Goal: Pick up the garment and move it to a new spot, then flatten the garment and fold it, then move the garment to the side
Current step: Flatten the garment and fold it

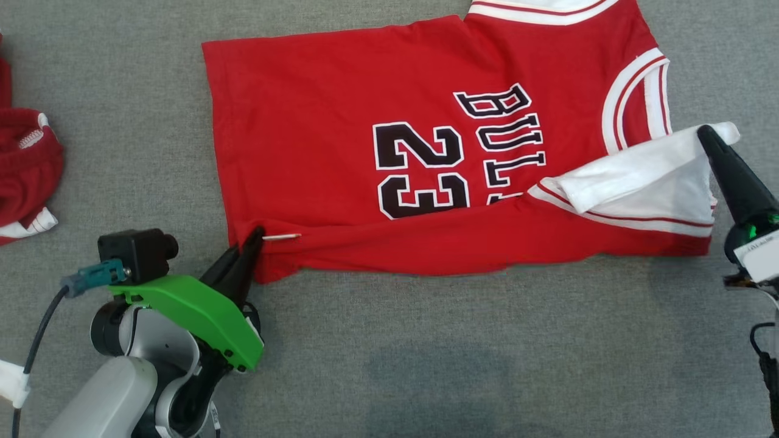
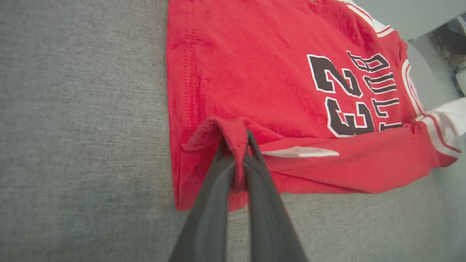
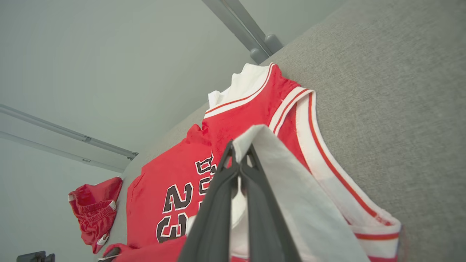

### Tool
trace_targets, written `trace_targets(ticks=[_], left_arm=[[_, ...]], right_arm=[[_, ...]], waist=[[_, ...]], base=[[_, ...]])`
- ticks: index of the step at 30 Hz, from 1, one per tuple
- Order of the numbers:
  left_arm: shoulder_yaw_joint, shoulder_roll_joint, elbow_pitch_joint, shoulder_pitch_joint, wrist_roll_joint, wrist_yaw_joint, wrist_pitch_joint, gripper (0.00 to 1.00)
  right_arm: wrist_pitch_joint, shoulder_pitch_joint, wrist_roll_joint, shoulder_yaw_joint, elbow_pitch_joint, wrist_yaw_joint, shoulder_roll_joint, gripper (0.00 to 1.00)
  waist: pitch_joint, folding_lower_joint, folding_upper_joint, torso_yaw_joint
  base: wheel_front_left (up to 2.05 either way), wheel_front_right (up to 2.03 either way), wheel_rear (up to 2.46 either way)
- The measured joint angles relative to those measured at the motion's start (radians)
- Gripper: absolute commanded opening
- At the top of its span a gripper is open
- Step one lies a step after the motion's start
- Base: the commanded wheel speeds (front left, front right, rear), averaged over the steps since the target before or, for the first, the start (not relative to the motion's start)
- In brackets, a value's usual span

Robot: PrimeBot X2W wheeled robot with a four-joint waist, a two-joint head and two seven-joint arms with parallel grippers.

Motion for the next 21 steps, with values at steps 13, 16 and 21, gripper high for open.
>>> trace_targets(ticks=[13, 16, 21], left_arm=[[-0.013, -0.037, 0.127, -0.105, 0.018, 0.013, 0.026, 0.38], [-0.028, -0.036, 0.147, -0.126, 0.039, 0.012, 0.034, 1.0], [-0.031, -0.026, 0.128, -0.125, 0.058, 0.017, 0.021, 1.0]], right_arm=[[0.027, -0.143, -0.164, 0.044, 0.117, 0.0, -0.019, 0.0], [0.008, -0.177, -0.218, 0.054, 0.134, 0.0, -0.028, 1.0], [-0.001, -0.164, -0.255, 0.037, 0.1, 0.0, -0.03, 1.0]], waist=[[0.029, 0.0, 0.0, 0.02], [0.03, 0.0, 0.0, 0.024], [0.012, 0.0001, 0.0, 0.032]], base=[[0.0, 0.0, 0.0], [0.0, 0.0, 0.0], [0.0, 0.0, 0.0]])
